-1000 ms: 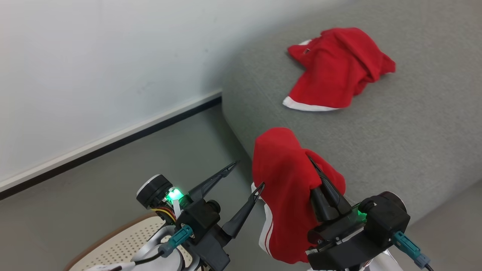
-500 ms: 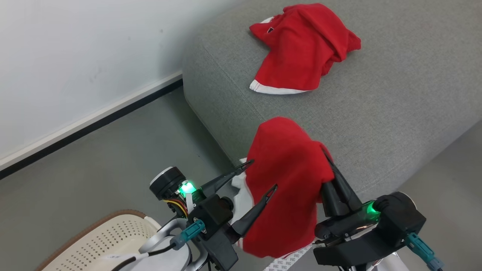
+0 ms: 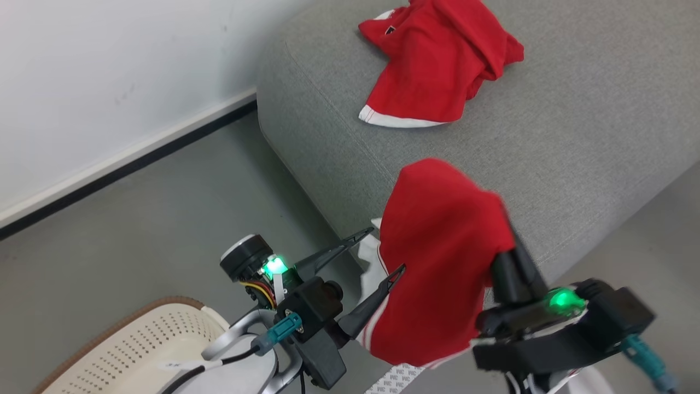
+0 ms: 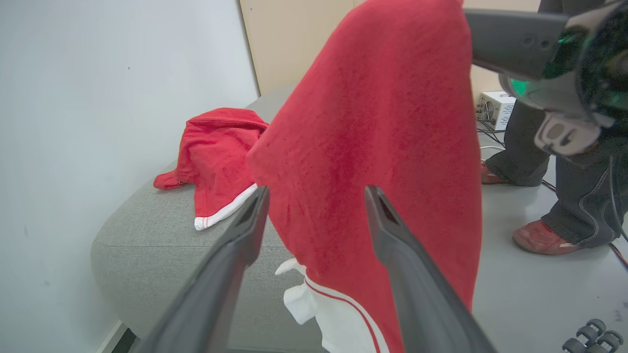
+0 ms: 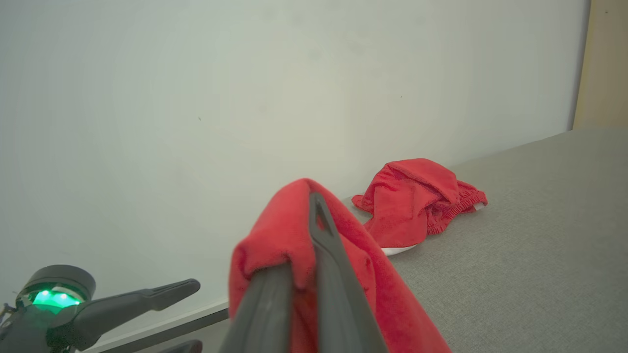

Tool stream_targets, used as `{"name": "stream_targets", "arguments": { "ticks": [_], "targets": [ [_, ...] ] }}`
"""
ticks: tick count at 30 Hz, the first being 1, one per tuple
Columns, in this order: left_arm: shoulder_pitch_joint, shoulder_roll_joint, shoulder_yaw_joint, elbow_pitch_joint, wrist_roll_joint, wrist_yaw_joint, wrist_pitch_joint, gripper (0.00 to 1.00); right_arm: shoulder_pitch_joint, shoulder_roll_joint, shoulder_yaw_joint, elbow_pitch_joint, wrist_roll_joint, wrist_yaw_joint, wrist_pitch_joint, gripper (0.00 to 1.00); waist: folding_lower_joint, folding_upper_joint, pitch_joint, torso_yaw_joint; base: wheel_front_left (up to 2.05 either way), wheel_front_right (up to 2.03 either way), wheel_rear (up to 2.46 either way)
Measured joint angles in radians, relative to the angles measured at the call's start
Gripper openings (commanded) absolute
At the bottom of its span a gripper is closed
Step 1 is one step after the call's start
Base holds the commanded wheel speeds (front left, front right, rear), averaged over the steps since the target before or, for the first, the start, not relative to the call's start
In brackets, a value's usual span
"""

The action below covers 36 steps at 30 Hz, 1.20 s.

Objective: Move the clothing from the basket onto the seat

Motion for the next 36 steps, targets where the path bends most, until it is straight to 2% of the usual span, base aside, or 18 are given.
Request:
{"name": "stream_targets", "arguments": {
  "ticks": [9, 15, 20, 24, 26, 30, 36],
  "targets": [
    [-0.091, 0.040, -0.017, -0.097, 0.048, -0.011, 0.096, 1.00, -0.179, 0.011, -0.163, -0.071, 0.119, 0.000, 0.000, 0.00, 0.0001, 0.0000, 0.098, -0.003, 0.00, 0.00, 0.00],
    [-0.169, 0.056, -0.045, -0.173, 0.064, -0.034, 0.174, 1.00, -0.396, -0.071, -0.353, -0.061, 0.156, 0.000, 0.000, 0.00, 0.0001, 0.0001, 0.197, -0.004, 0.00, 0.00, 0.00],
    [-0.270, 0.058, -0.079, -0.216, 0.070, -0.050, 0.234, 1.00, -0.604, -0.197, -0.519, 0.050, 0.199, 0.000, 0.000, 0.00, 0.0002, 0.0001, 0.291, 0.005, 0.00, 0.00, 0.00],
    [-0.350, 0.063, -0.113, -0.236, 0.071, -0.054, 0.272, 1.00, -0.767, -0.321, -0.584, 0.179, 0.246, 0.000, 0.000, 0.00, 0.0003, 0.0001, 0.369, 0.014, 0.00, 0.00, 0.00],
    [-0.393, 0.070, -0.137, -0.248, 0.068, -0.059, 0.290, 1.00, -0.887, -0.422, -0.593, 0.280, 0.251, 0.000, 0.000, 0.00, 0.0003, 0.0002, 0.426, 0.023, 0.00, 0.00, 0.00],
    [-0.428, 0.082, -0.161, -0.255, 0.056, -0.061, 0.311, 1.00, -1.047, -0.532, -0.572, 0.413, 0.258, 0.000, 0.000, 0.00, 0.0003, 0.0002, 0.498, 0.035, 0.00, 0.00, 0.00],
    [-0.455, 0.095, -0.185, -0.258, 0.049, -0.061, 0.312, 1.00, -1.207, -0.622, -0.511, 0.580, 0.249, 0.000, 0.000, 0.00, 0.0003, 0.0002, 0.585, 0.062, 0.00, 0.00, 0.00]
  ]
}}
